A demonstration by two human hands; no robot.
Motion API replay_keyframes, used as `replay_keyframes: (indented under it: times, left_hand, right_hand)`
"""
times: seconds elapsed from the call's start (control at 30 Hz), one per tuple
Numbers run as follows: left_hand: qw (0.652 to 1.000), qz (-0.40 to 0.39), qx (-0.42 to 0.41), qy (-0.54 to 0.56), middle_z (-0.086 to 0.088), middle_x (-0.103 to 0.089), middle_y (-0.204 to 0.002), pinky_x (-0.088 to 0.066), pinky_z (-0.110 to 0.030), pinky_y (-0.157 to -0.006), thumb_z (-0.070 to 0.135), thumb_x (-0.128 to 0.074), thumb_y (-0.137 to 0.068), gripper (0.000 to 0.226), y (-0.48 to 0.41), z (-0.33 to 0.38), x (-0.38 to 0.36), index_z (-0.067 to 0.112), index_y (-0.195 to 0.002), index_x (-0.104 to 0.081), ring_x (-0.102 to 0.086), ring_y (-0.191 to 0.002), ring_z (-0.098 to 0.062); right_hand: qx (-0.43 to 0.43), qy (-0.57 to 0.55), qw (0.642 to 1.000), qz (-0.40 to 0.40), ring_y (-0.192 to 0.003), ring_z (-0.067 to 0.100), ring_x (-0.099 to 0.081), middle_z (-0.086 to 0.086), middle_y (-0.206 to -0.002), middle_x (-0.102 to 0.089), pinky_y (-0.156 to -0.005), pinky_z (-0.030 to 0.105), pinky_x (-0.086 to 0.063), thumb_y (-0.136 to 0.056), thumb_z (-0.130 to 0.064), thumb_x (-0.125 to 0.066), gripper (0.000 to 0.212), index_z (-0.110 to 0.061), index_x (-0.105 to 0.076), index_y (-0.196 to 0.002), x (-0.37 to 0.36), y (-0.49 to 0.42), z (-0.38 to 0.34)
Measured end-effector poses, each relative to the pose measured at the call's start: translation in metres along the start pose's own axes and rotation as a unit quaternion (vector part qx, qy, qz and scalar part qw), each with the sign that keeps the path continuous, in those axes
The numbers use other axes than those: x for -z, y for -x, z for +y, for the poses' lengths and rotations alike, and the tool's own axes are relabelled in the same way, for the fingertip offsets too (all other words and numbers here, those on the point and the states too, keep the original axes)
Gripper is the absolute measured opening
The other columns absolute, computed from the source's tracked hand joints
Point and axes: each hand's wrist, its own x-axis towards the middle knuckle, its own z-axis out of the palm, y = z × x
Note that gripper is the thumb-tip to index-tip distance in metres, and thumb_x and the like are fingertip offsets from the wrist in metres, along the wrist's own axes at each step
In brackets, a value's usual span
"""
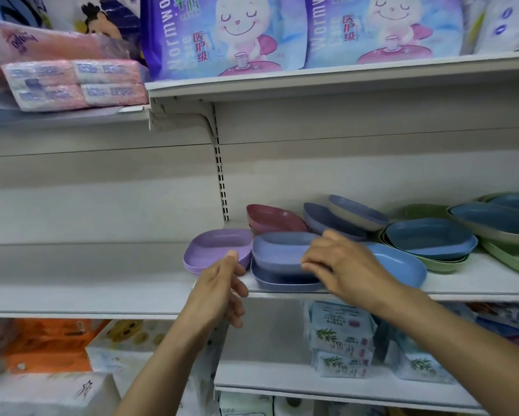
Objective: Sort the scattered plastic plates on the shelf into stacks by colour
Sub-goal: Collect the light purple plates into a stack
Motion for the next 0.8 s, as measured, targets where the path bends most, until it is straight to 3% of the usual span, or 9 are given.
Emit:
replay_keyframes:
  times: [0.13,0.2,0.3,0.37,0.47,0.6,0.67,0.73,0.8]
  left_hand:
    - [0.998,-0.018,0.054,0.005,-0.017,-0.063,-0.089,-0.049,-0.030,-0.044,0.055,-0.035,-0.097,0.049,0.007,-0.005,-0.012,0.010,-0.107,-0.051,-0.062,-0.053,-0.027]
    - [0.998,-0.023,0.058,0.006,-0.017,-0.067,-0.096,-0.051,-0.033,-0.047,0.056,-0.035,-0.097,0.048,0.008,-0.007,-0.016,0.012,-0.110,-0.049,-0.068,-0.060,-0.033]
    - [0.997,-0.030,0.069,0.027,-0.014,-0.071,-0.099,-0.054,-0.035,-0.050,0.057,-0.035,-0.096,0.051,0.010,-0.008,-0.021,0.012,-0.117,-0.047,-0.071,-0.069,-0.038]
    - [0.994,-0.052,0.081,0.056,-0.013,-0.072,-0.103,-0.055,-0.036,-0.052,0.059,-0.034,-0.096,0.054,0.011,-0.006,-0.026,0.016,-0.124,-0.049,-0.072,-0.075,-0.039]
    - [0.982,-0.095,0.099,0.132,-0.012,-0.070,-0.112,-0.058,-0.038,-0.059,0.060,-0.034,-0.095,0.052,0.014,0.004,-0.037,0.022,-0.122,-0.056,-0.072,-0.086,-0.037]
    - [0.974,-0.044,0.070,0.211,-0.012,-0.069,-0.113,-0.058,-0.040,-0.060,0.033,-0.043,-0.101,0.031,0.011,0.016,-0.051,0.015,-0.122,-0.058,-0.073,-0.085,-0.028]
    - [0.976,-0.011,0.054,0.209,-0.012,-0.068,-0.113,-0.058,-0.039,-0.057,0.022,-0.043,-0.100,0.028,0.007,0.018,-0.053,0.012,-0.122,-0.058,-0.072,-0.081,-0.027]
    - [0.978,0.009,0.046,0.202,-0.010,-0.066,-0.112,-0.058,-0.038,-0.055,0.020,-0.044,-0.100,0.025,0.005,0.020,-0.051,0.013,-0.120,-0.057,-0.070,-0.085,-0.029]
    - [0.980,0.022,0.045,0.193,-0.010,-0.062,-0.112,-0.058,-0.037,-0.052,0.020,-0.045,-0.100,0.019,0.003,0.021,-0.046,0.014,-0.114,-0.057,-0.066,-0.089,-0.033]
  right_hand:
    - [0.009,0.065,0.996,-0.067,-0.080,0.014,-0.050,-0.009,-0.075,-0.059,-0.064,0.027,-0.036,-0.090,-0.053,-0.029,0.049,-0.026,-0.068,-0.079,-0.021,0.008,0.000]
    - [0.046,0.110,0.990,-0.070,-0.075,0.013,-0.052,-0.011,-0.071,-0.056,-0.064,0.025,-0.033,-0.085,-0.053,-0.047,0.033,-0.028,-0.066,-0.077,-0.022,0.012,0.003]
    - [0.066,0.131,0.988,-0.056,-0.069,0.014,-0.054,-0.012,-0.067,-0.055,-0.058,0.024,-0.035,-0.073,-0.036,-0.073,0.012,-0.028,-0.064,-0.073,-0.015,0.019,0.005]
    - [0.079,0.132,0.987,-0.033,-0.071,0.015,-0.052,-0.011,-0.069,-0.055,-0.058,0.026,-0.037,-0.078,-0.031,-0.065,0.008,-0.026,-0.062,-0.073,-0.008,0.025,0.004]
    - [0.107,0.134,0.985,0.003,-0.073,0.017,-0.050,-0.008,-0.073,-0.054,-0.056,0.027,-0.038,-0.087,-0.030,-0.046,0.022,-0.024,-0.064,-0.077,0.005,0.034,0.003]
    - [0.146,0.099,0.984,0.020,-0.079,0.019,-0.053,-0.007,-0.082,-0.058,-0.060,0.031,-0.043,-0.093,-0.035,-0.048,0.024,-0.023,-0.068,-0.088,0.015,0.038,0.011]
    - [0.108,0.053,0.992,0.038,-0.087,0.016,-0.053,-0.009,-0.092,-0.062,-0.069,0.030,-0.043,-0.094,-0.044,-0.046,0.030,-0.024,-0.069,-0.099,0.019,0.037,0.018]
    - [0.004,-0.022,0.997,0.075,-0.096,0.011,-0.052,-0.012,-0.101,-0.063,-0.078,0.030,-0.043,-0.094,-0.047,-0.046,0.033,-0.025,-0.068,-0.106,0.026,0.033,0.030]
    - [-0.119,-0.072,0.984,0.109,-0.101,0.010,-0.053,-0.012,-0.102,-0.063,-0.082,0.032,-0.045,-0.093,-0.040,-0.054,0.023,-0.026,-0.068,-0.105,0.033,0.026,0.050]
